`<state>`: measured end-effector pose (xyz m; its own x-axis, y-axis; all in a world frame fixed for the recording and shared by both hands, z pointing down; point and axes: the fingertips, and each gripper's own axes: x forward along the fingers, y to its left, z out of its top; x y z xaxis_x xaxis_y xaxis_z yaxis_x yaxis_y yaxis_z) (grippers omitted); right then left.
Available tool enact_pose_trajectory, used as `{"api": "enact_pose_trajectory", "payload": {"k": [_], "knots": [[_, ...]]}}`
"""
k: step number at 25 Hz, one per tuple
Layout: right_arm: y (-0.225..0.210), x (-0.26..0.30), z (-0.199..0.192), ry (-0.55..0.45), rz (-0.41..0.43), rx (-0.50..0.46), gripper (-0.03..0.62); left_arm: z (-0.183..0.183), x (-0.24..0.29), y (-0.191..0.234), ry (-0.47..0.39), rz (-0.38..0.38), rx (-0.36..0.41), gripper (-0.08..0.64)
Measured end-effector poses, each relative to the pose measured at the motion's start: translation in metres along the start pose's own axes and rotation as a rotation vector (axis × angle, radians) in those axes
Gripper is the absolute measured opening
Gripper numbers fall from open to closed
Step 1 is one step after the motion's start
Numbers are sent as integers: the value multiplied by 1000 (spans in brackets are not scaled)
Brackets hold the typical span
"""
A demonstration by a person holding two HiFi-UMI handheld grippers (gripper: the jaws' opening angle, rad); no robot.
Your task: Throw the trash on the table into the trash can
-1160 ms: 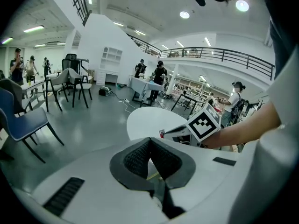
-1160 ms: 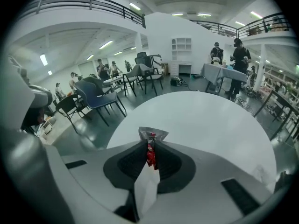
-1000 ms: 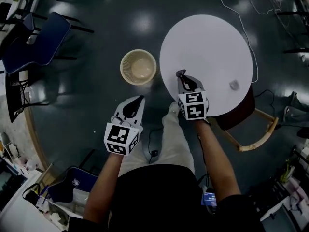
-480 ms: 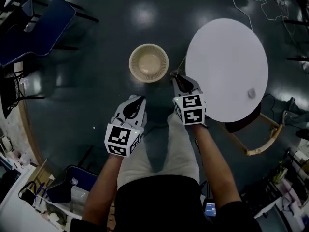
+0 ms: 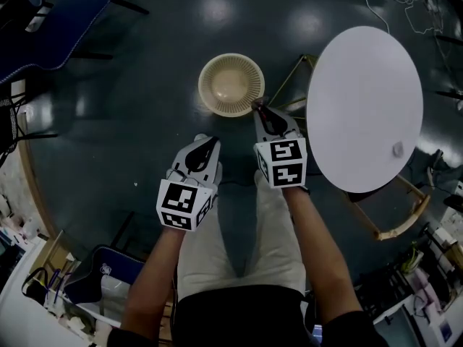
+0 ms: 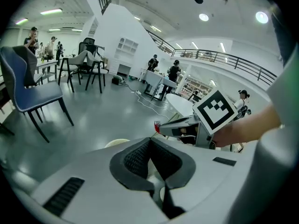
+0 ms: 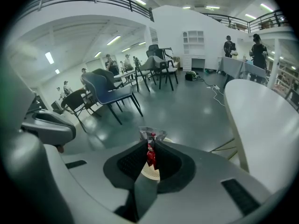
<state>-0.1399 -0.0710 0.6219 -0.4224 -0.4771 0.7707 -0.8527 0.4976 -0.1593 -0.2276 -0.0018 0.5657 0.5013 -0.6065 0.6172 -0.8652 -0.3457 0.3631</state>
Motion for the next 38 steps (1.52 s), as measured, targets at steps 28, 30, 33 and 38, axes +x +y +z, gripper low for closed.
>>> {"api": "enact_pose_trajectory", "payload": {"k": [28, 30, 33, 38], "knots": [[2, 195, -93, 73, 46, -44, 60, -121, 119, 122, -3, 48, -84, 8], [2, 207, -100, 82, 45, -43, 60, -121, 126, 132, -19, 57, -92, 8], [-3, 223, -108, 93, 43, -34, 61, -124, 137, 142, -23, 66, -84, 8], [-8, 241, -124, 127, 22, -40, 64, -140, 141, 157, 2, 81, -89, 8]]}}
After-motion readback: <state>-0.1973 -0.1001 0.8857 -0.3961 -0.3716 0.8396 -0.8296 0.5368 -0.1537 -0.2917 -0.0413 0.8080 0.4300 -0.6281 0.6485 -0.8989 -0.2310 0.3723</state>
